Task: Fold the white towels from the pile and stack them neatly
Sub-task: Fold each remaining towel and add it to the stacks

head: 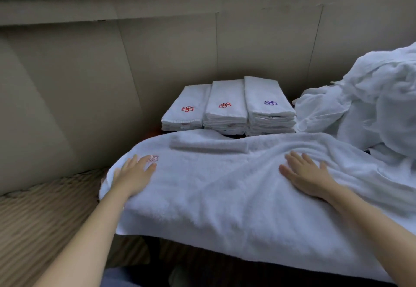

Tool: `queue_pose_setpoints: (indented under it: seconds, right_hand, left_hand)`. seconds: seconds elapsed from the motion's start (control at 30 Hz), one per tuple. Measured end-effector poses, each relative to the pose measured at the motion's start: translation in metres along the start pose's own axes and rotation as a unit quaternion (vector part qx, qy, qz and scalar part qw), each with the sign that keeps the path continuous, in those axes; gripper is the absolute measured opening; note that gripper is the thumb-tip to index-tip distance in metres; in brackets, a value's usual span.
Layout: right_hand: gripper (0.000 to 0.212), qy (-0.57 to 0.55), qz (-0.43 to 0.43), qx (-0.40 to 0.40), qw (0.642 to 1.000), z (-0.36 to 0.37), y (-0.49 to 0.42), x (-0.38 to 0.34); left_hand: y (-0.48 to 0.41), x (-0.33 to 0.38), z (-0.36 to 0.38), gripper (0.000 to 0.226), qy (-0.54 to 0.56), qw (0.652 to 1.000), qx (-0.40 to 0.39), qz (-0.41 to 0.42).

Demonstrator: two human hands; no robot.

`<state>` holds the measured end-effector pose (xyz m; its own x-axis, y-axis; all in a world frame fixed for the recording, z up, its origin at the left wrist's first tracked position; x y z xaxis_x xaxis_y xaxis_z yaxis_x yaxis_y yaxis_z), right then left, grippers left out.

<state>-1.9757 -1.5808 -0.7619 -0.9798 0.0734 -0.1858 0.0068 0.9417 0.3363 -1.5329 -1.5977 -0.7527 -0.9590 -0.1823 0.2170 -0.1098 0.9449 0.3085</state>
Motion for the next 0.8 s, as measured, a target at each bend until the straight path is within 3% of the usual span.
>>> queue_pose_setpoints:
  seconds: [0.1, 0.23, 0.3, 0.37, 0.43, 0.5, 0.57, 0.63, 0.73, 0.8]
  right_hand:
    - [0.05, 0.005, -0.037, 0.014, 0.999, -0.007, -0.003, 0.011]
    - [0.046, 0.038, -0.078, 0.039, 0.995, -0.009, 0.014, 0.027]
    - [0.042, 0.067, -0.07, 0.08, 0.992, -0.012, 0.031, 0.035]
    - [0.035, 0.139, -0.048, 0.129, 0.981, -0.012, 0.05, 0.04]
    - [0.032, 0.162, 0.002, 0.159, 0.974, -0.009, 0.066, 0.046]
    - [0.033, 0.052, 0.06, 0.185, 0.98, -0.014, 0.076, 0.059]
    - [0.032, -0.109, 0.109, 0.227, 0.962, -0.028, 0.085, 0.077]
    - [0.031, -0.166, 0.149, 0.244, 0.944, -0.035, 0.094, 0.1]
    - [0.028, -0.127, 0.179, 0.163, 0.962, -0.028, 0.101, 0.126]
    - [0.024, -0.099, 0.188, 0.167, 0.963, -0.025, 0.106, 0.141]
  left_hand:
    - [0.009, -0.02, -0.003, 0.052, -0.024, 0.999, 0.023, -0.041]
    - [0.011, -0.028, -0.009, 0.056, 0.012, 0.99, -0.003, -0.143]
    - [0.01, -0.006, -0.014, 0.053, -0.048, 0.985, 0.013, -0.163]
    - [0.008, 0.04, -0.014, 0.048, -0.086, 0.993, 0.04, -0.075]
    - [0.009, 0.099, -0.002, 0.045, -0.073, 0.994, 0.017, 0.081]
    - [0.02, 0.158, 0.019, 0.042, -0.037, 0.976, -0.029, 0.213]
    - [0.034, 0.206, 0.042, 0.043, -0.032, 0.953, -0.055, 0.298]
    - [0.044, 0.239, 0.065, 0.048, -0.065, 0.939, -0.073, 0.33]
    - [0.053, 0.268, 0.082, 0.047, -0.108, 0.931, -0.066, 0.342]
    - [0.059, 0.28, 0.078, 0.043, -0.109, 0.925, -0.039, 0.363]
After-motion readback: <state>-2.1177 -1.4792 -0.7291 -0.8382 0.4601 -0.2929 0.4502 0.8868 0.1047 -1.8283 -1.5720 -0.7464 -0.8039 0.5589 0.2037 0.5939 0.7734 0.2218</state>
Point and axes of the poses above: each hand's wrist, its own y-axis away from the middle knuckle, its own z-axis out of the palm, x = y × z, the point moved 4 cm from there along -y, towards the middle knuckle, and after that the axes turned 15 degrees about -x, right-handed, at the moved point
